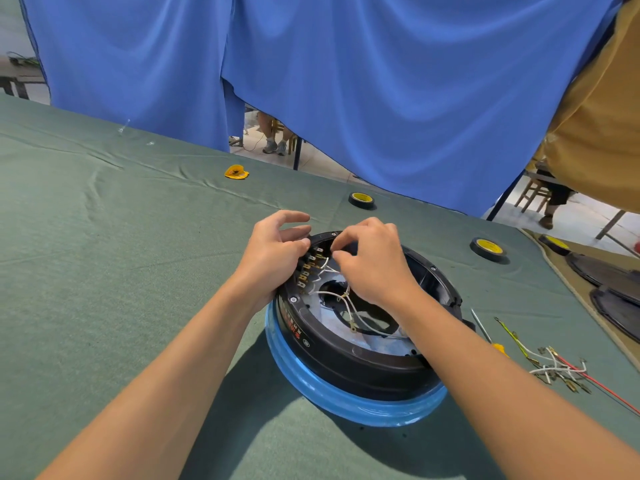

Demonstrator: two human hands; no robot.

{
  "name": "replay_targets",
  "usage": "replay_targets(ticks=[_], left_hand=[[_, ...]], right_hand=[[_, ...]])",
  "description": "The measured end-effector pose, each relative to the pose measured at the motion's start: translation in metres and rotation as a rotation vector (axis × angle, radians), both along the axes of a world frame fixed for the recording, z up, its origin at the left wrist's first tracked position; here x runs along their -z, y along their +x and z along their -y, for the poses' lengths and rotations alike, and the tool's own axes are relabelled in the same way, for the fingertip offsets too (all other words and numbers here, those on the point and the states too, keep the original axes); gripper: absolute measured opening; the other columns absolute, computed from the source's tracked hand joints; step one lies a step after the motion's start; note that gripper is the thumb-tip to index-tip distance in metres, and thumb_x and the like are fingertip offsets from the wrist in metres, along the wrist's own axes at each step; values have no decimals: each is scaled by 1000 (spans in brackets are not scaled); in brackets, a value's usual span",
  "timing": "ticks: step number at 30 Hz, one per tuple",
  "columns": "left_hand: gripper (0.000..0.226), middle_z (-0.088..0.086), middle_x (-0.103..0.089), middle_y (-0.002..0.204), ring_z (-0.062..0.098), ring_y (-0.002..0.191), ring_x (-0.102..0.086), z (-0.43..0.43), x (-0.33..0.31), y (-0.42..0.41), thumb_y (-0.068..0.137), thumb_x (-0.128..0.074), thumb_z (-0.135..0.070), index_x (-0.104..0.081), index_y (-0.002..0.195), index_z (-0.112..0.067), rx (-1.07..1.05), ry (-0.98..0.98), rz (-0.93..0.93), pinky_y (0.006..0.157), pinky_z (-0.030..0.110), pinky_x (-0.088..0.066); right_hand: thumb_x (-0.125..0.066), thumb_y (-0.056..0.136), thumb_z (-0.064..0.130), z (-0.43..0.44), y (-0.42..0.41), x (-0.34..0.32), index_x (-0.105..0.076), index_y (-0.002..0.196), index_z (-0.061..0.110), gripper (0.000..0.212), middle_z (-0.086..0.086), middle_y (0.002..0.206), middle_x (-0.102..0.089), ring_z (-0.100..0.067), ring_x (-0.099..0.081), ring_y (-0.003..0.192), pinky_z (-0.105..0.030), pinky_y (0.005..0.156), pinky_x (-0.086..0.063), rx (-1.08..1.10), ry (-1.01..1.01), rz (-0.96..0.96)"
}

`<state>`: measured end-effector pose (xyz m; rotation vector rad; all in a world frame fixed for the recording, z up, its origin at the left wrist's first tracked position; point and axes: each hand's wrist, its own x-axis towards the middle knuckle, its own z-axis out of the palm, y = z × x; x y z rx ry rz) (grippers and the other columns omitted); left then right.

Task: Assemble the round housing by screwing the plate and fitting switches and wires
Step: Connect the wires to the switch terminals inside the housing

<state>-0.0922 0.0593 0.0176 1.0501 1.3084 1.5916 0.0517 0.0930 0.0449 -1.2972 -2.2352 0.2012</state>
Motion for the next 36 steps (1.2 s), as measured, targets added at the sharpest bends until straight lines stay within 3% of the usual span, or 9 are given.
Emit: replay_targets(ticks=[7, 10, 15, 19, 26, 29, 32, 36], left_hand=[[36, 9, -68, 121, 20, 101, -69, 1, -1, 3, 93, -55, 7, -64, 111, -24, -12, 2, 0, 83, 38, -59], [36, 8, -68, 121, 19, 102, -69, 1, 0, 1, 93, -55, 6, -63, 112, -23, -10, 1, 3, 78, 34, -59], [37, 7, -67, 123, 17, 103, -68, -1, 1, -1, 93, -56, 6, -63, 117, -22, 6, -6, 14, 69, 27, -57], [37, 6, -68, 123, 18, 101, -69, -2, 1, -1, 93, -56, 5, -63, 116, -23, 6, -6, 6, 72, 31, -59], [38, 7, -67, 121, 12, 99, -68, 0, -1, -3, 93, -55, 9, -63, 118, -18, 16, -13, 57, 60, 17, -55], [37, 9, -65, 125, 12, 104, -66, 0, -1, -3, 93, -53, 11, -63, 119, -14, 24, -15, 84, 67, 22, -57], [34, 9, -65, 128, 12, 107, -65, 0, 0, 0, 95, -52, 8, -64, 117, -15, 4, -9, 24, 85, 33, -58], [32, 12, -66, 125, 14, 112, -63, 1, 0, 2, 94, -54, 5, -66, 105, -22, -47, -3, -88, 83, 26, -54]], right_hand=[[-62, 94, 29, -4, -3, 3, -76, 96, 20, 17, -3, 108, -67, -28, -39, 118, -37, 88, -37, 71, -153, 22], [-63, 93, 25, -8, -9, 4, -76, 96, 19, 15, -4, 106, -68, -27, -43, 120, -43, 96, -44, 66, -226, -51], [-65, 92, 20, -13, -12, 4, -76, 93, 15, 12, -5, 103, -68, -25, -49, 118, -43, 94, -49, 58, -259, -93], [-64, 92, 18, -16, -13, 5, -75, 93, 17, 12, -7, 103, -67, -24, -50, 118, -45, 96, -49, 59, -315, -115], [-57, 96, 21, -10, -10, 3, -75, 99, 16, 19, -4, 110, -67, -27, -38, 122, -36, 89, -38, 27, -229, -37], [-56, 96, 24, -7, 1, -2, -75, 102, 21, 20, 0, 114, -66, -27, -37, 121, -35, 87, -34, 6, -182, 5], [-56, 95, 28, 0, 19, -9, -74, 100, 23, 19, 3, 114, -65, -26, -39, 119, -38, 91, -37, -14, -151, 68], [-56, 94, 30, 14, 52, -8, -73, 95, 23, 18, 2, 109, -61, -23, -38, 110, -33, 84, -28, 84, 73, 197]])
